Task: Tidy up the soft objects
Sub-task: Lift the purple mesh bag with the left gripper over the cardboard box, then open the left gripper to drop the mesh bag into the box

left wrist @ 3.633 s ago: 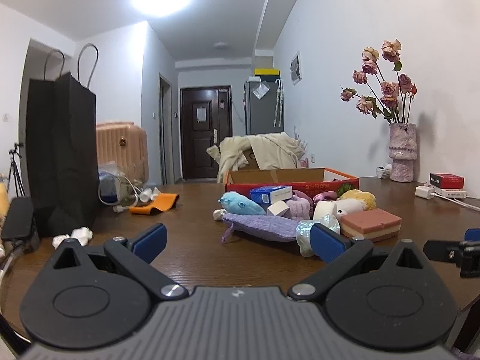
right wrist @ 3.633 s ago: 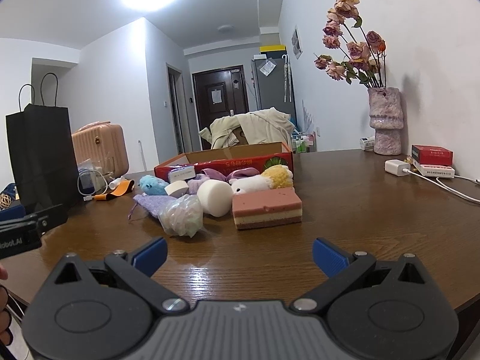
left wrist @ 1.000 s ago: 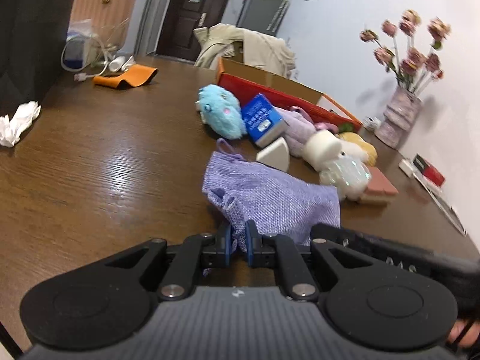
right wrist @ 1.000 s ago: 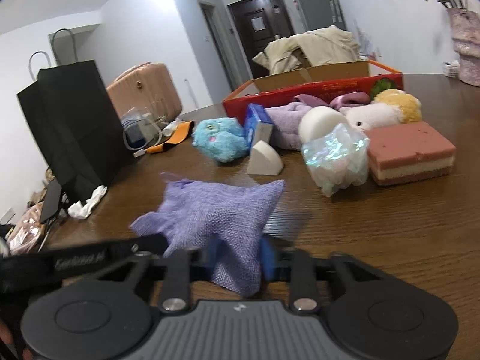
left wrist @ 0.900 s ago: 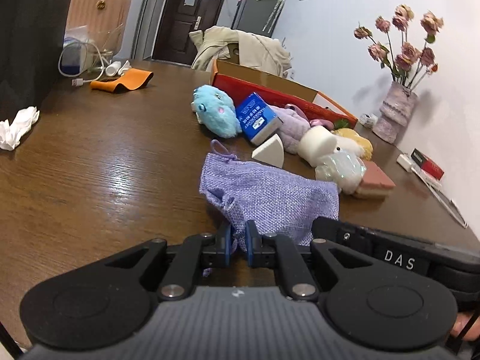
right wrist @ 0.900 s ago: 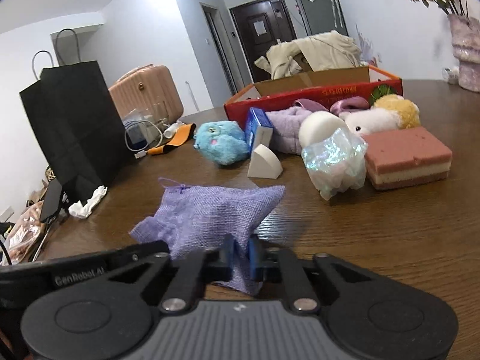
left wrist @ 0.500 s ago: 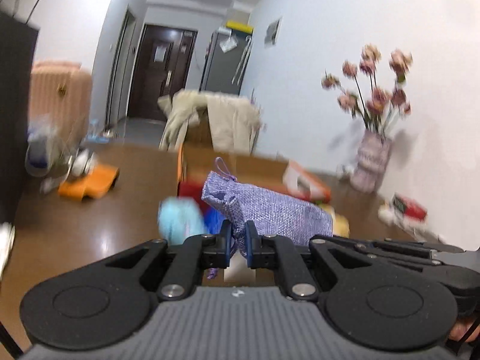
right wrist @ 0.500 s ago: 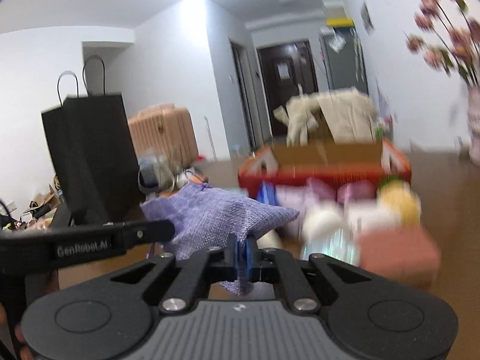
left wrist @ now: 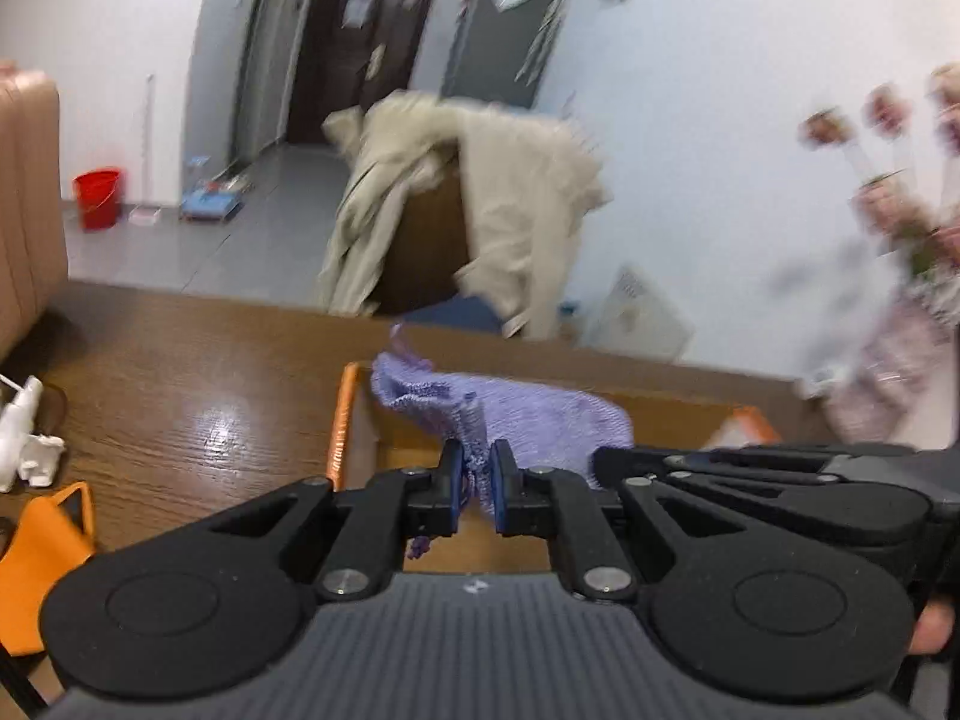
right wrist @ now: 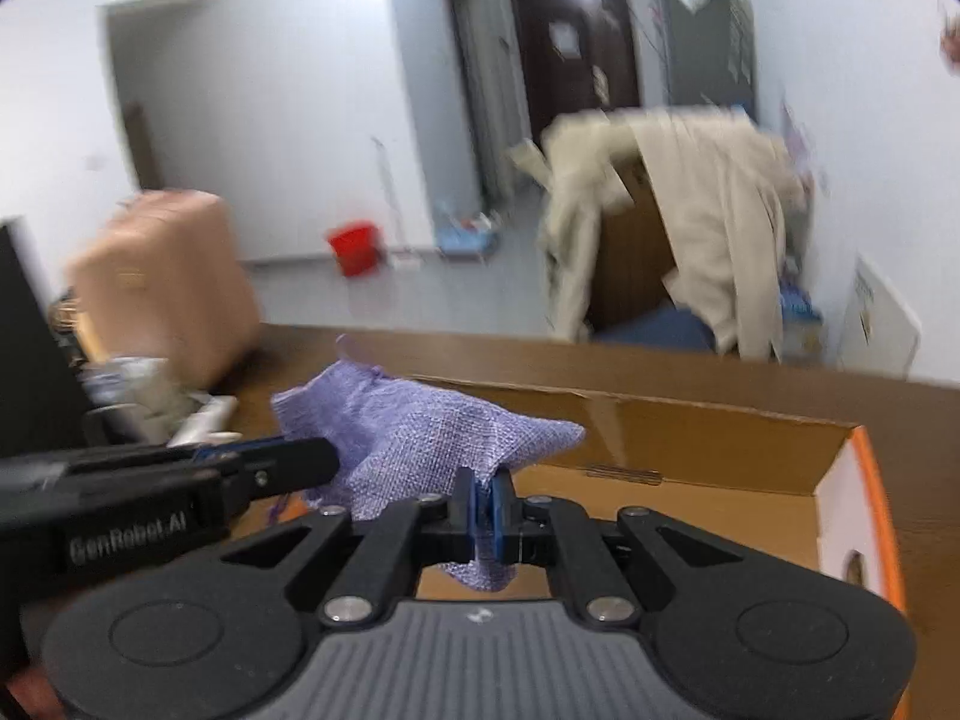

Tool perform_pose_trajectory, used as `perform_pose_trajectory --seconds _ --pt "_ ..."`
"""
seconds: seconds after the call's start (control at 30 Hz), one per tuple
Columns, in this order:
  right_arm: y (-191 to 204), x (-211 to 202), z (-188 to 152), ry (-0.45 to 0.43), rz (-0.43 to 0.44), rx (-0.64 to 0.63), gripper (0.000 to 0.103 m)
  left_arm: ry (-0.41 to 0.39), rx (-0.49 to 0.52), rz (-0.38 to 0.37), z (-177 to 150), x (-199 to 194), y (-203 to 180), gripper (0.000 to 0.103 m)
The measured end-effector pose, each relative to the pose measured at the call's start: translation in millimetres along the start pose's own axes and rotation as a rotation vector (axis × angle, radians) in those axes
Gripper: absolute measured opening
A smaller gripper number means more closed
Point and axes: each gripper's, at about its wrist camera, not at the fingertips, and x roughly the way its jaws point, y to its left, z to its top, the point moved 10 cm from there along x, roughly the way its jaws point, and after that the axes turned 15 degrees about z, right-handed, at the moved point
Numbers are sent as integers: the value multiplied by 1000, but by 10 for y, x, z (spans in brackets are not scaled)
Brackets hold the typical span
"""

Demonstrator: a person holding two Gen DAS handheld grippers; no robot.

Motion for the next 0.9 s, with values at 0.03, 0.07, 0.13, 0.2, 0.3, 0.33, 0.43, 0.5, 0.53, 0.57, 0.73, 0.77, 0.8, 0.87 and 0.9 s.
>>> perform_pose_trajectory --seconds 0.03,0.07,0.13,0.2,0.3,0.33,0.43,0.5,0.53,0.57,0.73,0.77,0.8,0.87,0.9 --pt "-114 155 -15 12 -23 14 5 17 1 27 -33 170 14 14" --pt "-225 290 -43 24 -40 42 6 43 18 43 -70 300 15 18" --pt "-359 505 -187 95 -33 113 9 67 35 55 -110 392 42 33" --pt "-370 598 -243 127 -21 120 19 34 26 43 -74 340 89 43" --pt "-299 552 -245 123 -30 85 23 7 30 62 11 203 138 43" --pt "-277 498 -218 108 -30 90 25 2 29 67 46 103 156 44" --pt "-107 111 -79 48 -24 73 34 -24 40 66 196 -235 180 53" --pt "6 -190 28 16 -31 41 41 -36 51 57 263 -594 198 68" --pt "107 -404 71 -4 -30 20 43 -55 58 51 305 -800 210 77" --pt "203 -605 106 -24 -32 0 48 -78 62 49 331 -971 226 80" --pt "557 -1542 79 -115 -21 -73 59 -171 86 72 260 -1768 344 88" --pt "616 -1729 42 -133 -20 -83 61 -184 92 76 195 -1928 371 90" --pt "683 -1919 -16 -150 -23 -99 64 -182 99 85 118 -2049 398 91" --pt "801 -2218 -136 -183 -20 -119 66 -212 103 88 -77 -2333 446 98" --pt "864 -2368 -207 -201 -17 -127 68 -234 107 81 -184 -2473 472 99"
